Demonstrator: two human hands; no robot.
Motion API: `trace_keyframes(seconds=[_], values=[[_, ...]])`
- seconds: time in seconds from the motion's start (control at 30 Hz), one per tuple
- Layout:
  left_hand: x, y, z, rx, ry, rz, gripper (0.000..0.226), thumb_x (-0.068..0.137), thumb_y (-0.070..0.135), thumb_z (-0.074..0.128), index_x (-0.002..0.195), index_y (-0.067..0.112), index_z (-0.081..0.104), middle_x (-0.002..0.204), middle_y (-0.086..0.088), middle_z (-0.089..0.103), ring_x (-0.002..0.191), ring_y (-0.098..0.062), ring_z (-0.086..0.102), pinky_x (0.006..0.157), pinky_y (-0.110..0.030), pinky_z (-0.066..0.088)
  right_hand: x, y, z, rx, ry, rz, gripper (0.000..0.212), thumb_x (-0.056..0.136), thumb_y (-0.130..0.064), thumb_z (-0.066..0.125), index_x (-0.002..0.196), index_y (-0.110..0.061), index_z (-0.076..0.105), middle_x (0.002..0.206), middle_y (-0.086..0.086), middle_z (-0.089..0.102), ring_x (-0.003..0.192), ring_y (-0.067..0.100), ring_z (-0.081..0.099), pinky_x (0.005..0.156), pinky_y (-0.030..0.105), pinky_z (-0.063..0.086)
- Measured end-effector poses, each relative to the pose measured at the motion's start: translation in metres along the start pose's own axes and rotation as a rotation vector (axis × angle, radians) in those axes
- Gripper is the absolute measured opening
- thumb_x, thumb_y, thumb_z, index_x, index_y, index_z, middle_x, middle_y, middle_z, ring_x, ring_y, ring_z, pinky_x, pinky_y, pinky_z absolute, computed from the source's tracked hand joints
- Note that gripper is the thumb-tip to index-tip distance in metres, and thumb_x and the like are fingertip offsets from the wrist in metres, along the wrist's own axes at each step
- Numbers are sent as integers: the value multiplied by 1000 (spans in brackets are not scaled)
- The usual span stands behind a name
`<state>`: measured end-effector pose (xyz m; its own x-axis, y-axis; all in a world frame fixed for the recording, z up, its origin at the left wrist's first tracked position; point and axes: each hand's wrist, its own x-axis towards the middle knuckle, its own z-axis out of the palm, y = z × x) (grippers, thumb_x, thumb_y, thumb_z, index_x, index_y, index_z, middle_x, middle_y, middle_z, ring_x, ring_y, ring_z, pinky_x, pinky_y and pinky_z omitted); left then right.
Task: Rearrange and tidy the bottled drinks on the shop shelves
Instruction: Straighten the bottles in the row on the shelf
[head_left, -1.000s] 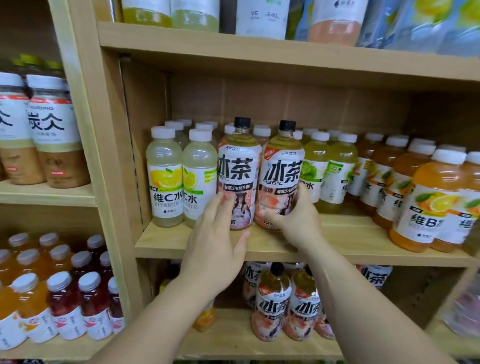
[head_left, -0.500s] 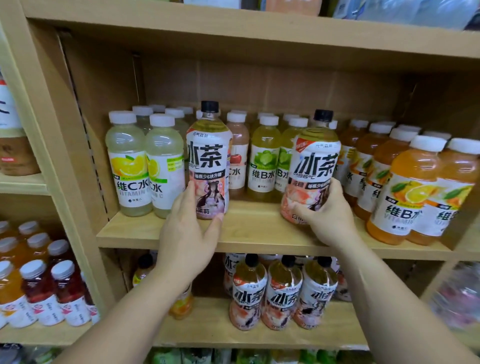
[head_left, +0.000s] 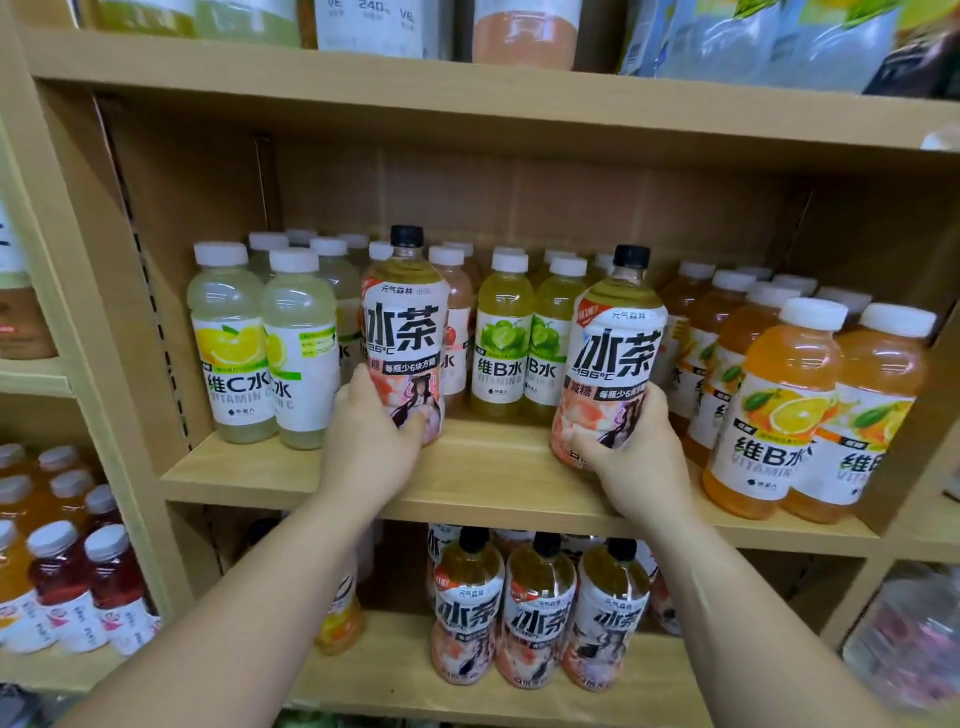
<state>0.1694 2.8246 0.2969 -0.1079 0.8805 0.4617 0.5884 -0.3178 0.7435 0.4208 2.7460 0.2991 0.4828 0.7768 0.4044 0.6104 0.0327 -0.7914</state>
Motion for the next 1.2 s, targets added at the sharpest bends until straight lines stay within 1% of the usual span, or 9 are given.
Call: trace_keyframes(seconds=[0.17,0.27,0.4,0.5,0.6,0.7,0.83,1.03,1.2], values=[[-7,16,10,68,30,-2,62,79,39,78,131,17,53,120,-3,59,112,-24,58,92,-35,49,-1,-1,3,3,17,-13,85,78,-33,86,146,-27,35,140,-3,58,122,18,57,92,29,44],[-19,29,15,61,-5,50,59,81,36,77,132,19,52,122,0,57,110,-19,60,85,-26,46,-2,-2,3,-4,24,-35,82,79,-30,85,145,-26,37,139,-3,58,120,16,56,90,28,41],[-35,24,-2,27,-58,109,71,84,42,75,145,21,45,133,3,53,120,-16,55,99,-29,46,-18,-19,2,-61,194,-26,106,76,-38,87,158,-19,22,154,6,39,142,24,37,113,40,35],[-46,-4,-36,71,54,225,54,90,38,71,138,19,55,122,4,54,110,-17,56,98,-38,50,-56,-49,14,-10,383,-421,78,86,-35,79,147,-8,38,141,11,45,134,25,41,114,37,34],[-41,-42,-74,102,262,295,32,93,21,69,123,12,63,112,2,54,101,-21,56,91,-42,51,-79,-86,54,114,137,-663,45,92,-38,66,127,-11,59,117,-1,57,111,14,54,97,29,46],[-23,-76,-99,220,336,274,36,90,13,69,124,6,60,120,-11,54,110,-34,56,97,-45,47,-81,-123,105,179,-108,-572,43,91,-38,68,130,-20,59,115,-8,56,103,8,56,88,32,53],[-7,-99,-108,378,194,284,58,88,15,69,141,5,49,146,-16,41,123,-40,53,100,-52,50,-56,-147,158,63,-244,-379,73,83,-43,79,144,-23,44,132,-5,52,118,12,55,97,24,43],[2,-104,-105,403,166,262,68,86,20,74,147,12,45,159,-17,28,115,-42,61,80,-48,57,-39,-160,200,34,-240,-217,81,57,-53,94,116,-26,46,121,-6,63,112,17,62,91,42,54],[3,-110,-106,388,118,282,66,86,20,74,144,3,49,154,-18,38,111,-40,64,79,-45,58,-33,-147,205,166,-294,-145,74,64,-38,96,123,-23,55,112,-10,70,100,7,68,91,35,57]])
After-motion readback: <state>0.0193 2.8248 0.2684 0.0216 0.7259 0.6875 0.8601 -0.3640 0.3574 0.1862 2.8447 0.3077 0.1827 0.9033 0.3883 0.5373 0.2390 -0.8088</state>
